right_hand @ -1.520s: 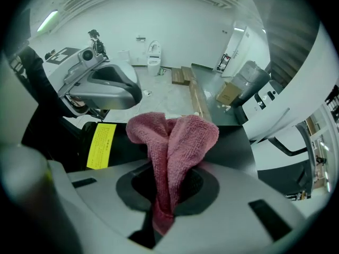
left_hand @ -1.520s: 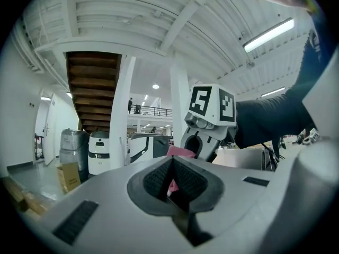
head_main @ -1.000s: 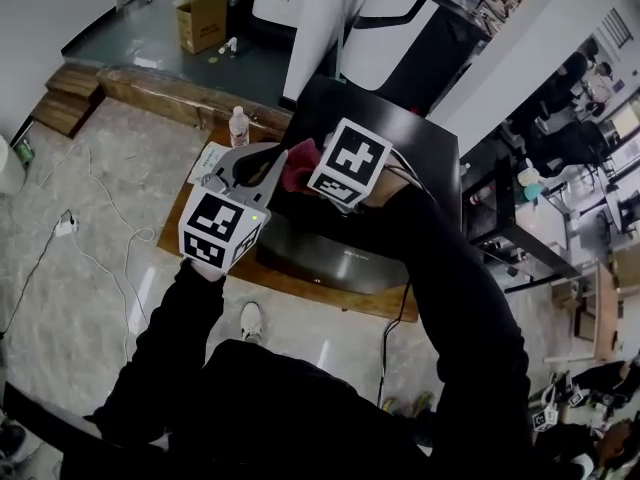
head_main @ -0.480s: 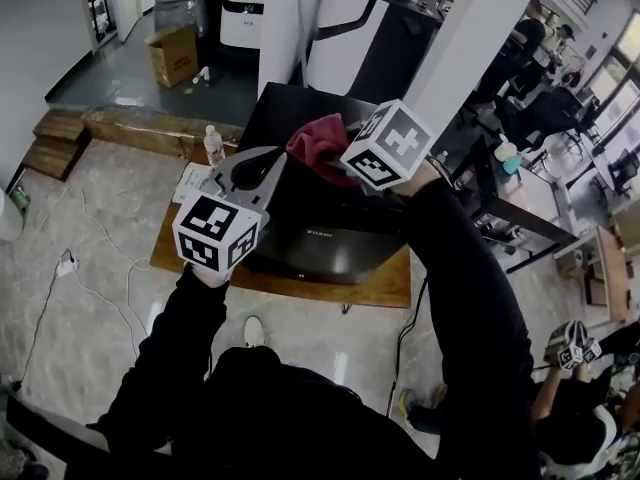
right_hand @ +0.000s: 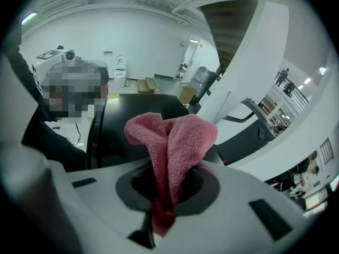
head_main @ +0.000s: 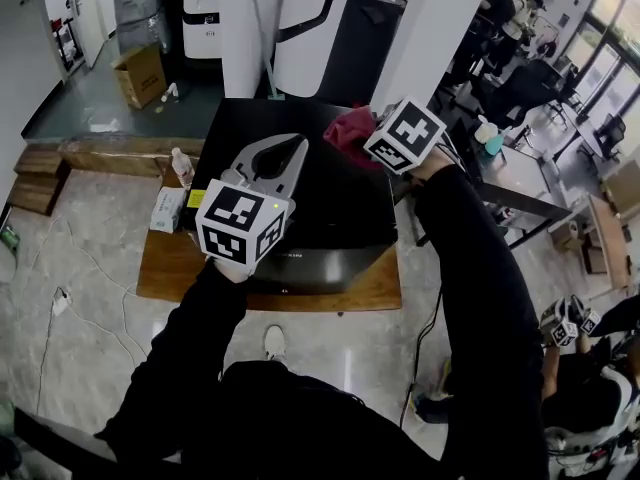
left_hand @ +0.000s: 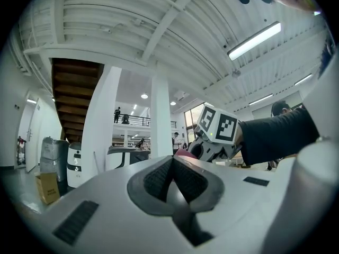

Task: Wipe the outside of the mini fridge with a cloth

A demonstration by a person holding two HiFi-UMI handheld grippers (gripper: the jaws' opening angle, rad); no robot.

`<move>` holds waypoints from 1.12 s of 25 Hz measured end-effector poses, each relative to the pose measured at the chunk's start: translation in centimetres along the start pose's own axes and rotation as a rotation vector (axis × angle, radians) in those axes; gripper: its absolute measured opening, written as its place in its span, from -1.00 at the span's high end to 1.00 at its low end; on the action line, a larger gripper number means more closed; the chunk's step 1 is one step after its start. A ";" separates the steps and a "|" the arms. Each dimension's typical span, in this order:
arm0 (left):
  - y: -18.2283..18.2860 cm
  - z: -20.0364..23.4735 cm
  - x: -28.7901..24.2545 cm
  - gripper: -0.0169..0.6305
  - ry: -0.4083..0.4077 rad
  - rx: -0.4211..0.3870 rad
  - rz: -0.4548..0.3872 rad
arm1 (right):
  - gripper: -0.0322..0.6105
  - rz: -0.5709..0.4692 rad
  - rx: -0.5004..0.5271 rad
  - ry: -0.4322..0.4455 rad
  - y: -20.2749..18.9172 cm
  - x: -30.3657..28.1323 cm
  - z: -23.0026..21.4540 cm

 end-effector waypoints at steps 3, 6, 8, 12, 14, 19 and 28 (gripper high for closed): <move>-1.7 1.0 -3.5 0.93 -0.020 0.014 0.006 | 0.74 0.028 -0.025 -0.017 -1.3 -1.9 -4.0; -3.8 2.2 -6.6 0.93 -0.030 0.025 0.030 | 0.74 0.065 -0.004 -0.032 -1.7 -4.3 -7.6; -5.1 3.1 -8.2 0.93 -0.014 0.033 0.042 | 0.74 0.083 0.020 -0.028 -1.7 -6.2 -9.7; -6.9 4.5 -10.2 0.93 0.013 0.051 0.053 | 0.74 0.142 0.073 0.004 -1.5 -10.5 -13.0; -7.7 5.2 -10.6 0.93 0.019 0.064 0.066 | 0.74 0.186 0.090 0.026 -1.7 -12.8 -14.2; -9.1 5.7 -10.9 0.93 -0.001 0.079 0.123 | 0.74 0.236 0.075 0.068 -2.9 -17.3 -16.2; -9.2 3.7 -9.6 0.93 0.010 0.084 0.137 | 0.76 0.174 0.038 0.154 -3.7 -16.0 -13.2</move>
Point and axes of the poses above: the fingertips, and each gripper's own axes: x backward along the fingers, z to its left, y out of its top, the point moved 8 cm from there along x, backward along the fingers, and after that the axes turned 15 degrees about -z, right-handed, at the moved point
